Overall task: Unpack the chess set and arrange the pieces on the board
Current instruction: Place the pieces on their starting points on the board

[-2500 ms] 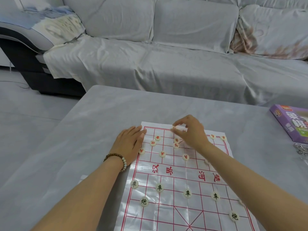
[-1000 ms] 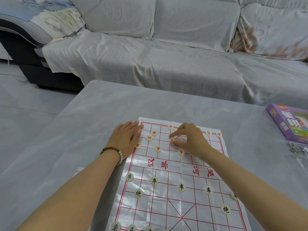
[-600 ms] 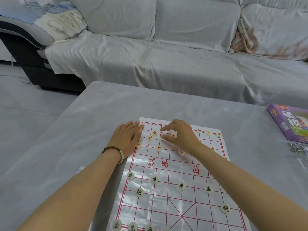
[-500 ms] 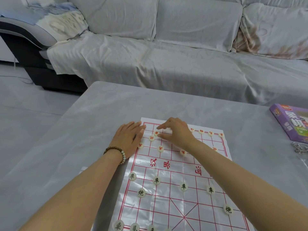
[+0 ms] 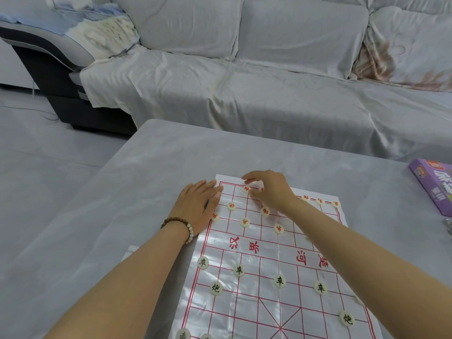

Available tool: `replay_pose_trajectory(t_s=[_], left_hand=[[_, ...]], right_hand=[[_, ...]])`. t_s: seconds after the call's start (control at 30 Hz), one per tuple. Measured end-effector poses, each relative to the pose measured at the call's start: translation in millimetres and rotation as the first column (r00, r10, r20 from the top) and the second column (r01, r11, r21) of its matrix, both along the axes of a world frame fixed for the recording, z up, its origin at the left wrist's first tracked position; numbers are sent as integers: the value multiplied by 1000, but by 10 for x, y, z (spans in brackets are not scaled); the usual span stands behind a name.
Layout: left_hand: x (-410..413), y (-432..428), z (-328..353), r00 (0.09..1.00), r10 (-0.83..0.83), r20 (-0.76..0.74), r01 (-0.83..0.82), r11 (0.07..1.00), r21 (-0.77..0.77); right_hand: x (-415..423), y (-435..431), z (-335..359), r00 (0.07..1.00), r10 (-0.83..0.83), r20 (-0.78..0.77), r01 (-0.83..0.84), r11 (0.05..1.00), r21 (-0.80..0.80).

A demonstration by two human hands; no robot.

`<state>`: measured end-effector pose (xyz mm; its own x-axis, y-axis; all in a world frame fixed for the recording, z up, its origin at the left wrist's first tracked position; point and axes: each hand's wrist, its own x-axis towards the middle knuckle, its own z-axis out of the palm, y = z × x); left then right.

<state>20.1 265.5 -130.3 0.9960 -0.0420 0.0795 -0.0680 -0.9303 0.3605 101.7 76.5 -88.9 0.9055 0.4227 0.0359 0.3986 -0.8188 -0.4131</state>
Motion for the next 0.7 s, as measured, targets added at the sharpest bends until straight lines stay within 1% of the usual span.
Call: replay_pose_trajectory(t_s=[0.03,0.13,0.2,0.5,0.57,0.7], left_hand=[[0,1,2,1000,0,-2,0,1000,-1],[3,-4,9,1000,0,-13,0,1000,2],[5,-5,12,1000,1,-17,-1,1000,-5],[16,-5,7,1000,6,-23,-6,1000,-4],[18,4,0,1000,4,-23,-4,1000,2],[14,10,-14,1000,1,-16,-1,1000,15]], right_hand=[[3,4,-13,1000,-25,12,24,1000,8],[5,19,-36,994,-85,67,90,993,-74],[17,27,-41,992,-102,80,109,989,-96],[53,-5,-49,993,-114,37,117,990,-74],[43,-38,-21,992,-119,34,121,992,-45],[-48,-272,146,987,-159,17,155,980,122]])
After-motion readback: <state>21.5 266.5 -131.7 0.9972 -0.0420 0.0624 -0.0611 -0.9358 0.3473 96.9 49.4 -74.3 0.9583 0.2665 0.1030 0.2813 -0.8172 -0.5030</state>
